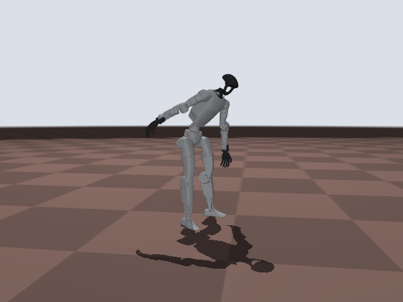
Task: Upper body actions
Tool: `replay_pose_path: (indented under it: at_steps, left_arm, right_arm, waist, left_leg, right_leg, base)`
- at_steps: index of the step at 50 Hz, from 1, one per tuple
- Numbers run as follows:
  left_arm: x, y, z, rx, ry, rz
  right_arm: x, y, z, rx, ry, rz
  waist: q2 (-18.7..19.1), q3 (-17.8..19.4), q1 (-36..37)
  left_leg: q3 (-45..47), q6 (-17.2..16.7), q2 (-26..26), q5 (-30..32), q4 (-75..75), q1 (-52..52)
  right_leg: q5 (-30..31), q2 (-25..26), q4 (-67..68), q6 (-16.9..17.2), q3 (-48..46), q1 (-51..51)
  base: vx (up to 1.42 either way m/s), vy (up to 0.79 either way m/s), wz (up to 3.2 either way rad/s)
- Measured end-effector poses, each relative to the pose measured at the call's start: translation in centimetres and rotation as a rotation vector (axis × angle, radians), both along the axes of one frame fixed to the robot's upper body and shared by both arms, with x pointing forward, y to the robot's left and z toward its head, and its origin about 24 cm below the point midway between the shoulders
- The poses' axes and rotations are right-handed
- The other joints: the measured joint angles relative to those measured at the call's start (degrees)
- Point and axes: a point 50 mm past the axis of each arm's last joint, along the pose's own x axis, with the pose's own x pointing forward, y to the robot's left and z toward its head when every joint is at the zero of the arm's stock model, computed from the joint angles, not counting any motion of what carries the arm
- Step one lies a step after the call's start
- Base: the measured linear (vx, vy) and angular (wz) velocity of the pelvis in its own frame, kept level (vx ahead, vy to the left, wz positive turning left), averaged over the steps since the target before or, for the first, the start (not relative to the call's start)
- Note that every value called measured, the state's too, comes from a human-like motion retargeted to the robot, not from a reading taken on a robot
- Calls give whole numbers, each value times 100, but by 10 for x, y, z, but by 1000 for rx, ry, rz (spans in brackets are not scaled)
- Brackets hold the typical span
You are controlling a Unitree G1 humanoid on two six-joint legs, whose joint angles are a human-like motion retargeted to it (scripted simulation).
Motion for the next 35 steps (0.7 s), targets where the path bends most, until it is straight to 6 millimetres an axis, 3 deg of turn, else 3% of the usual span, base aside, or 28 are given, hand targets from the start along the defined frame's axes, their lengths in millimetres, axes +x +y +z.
replay_pose_path:
  at_steps: [7, 10, 15, 25, 32, 35]
  left_arm:
    - [47, 6, 50, 108, -167, -66]
    - [60, 13, 71, 136, -244, -56]
    - [70, 32, 99, 179, -326, -31]
    - [74, 64, 139, 272, -448, 48]
    - [56, 108, 163, 248, -498, 209]
    - [50, 119, 170, 206, -515, 250]
  right_arm:
    - [-43, -8, 12, -47, -72, -337]
    - [-48, -8, 14, -68, -167, -491]
    - [-44, -13, 16, -109, -305, -651]
    - [-52, -17, 21, -144, -374, -726]
    - [-16, -24, 17, -178, -444, -759]
    - [-1, -23, 14, -186, -468, -794]
  waist:
    - [-308, 70, -521]
    - [-519, 70, -814]
    - [-758, 70, -1590]
    - [-1299, 70, -2652]
    - [-1883, 70, -3813]
    - [-2012, 70, -4278]
  left_leg:
    - [317, -80, 232, 229, -85, -1112]
    - [522, -129, 393, 285, -107, -1520]
    - [662, -176, 585, 327, -140, -2116]
    - [1176, -225, 700, 228, -143, -2798]
    - [1399, -198, 733, 123, -142, -3080]
    - [1360, -189, 732, 126, -161, -3205]
  right_leg:
    - [366, 246, -102, -143, 189, -1351]
    - [511, 379, -153, -125, 309, -1870]
    - [636, 596, -202, -134, 348, -2595]
    - [802, 829, -310, -96, 555, -3572]
    - [770, 948, -309, 42, 625, -3949]
    - [750, 937, -305, 109, 624, -4044]
  base:
    - [-81, -24, -52]
    - [-64, -2, -74]
    - [-56, 10, -52]
    - [-34, 24, -54]
    - [-16, 37, -41]
    - [0, 26, -2]
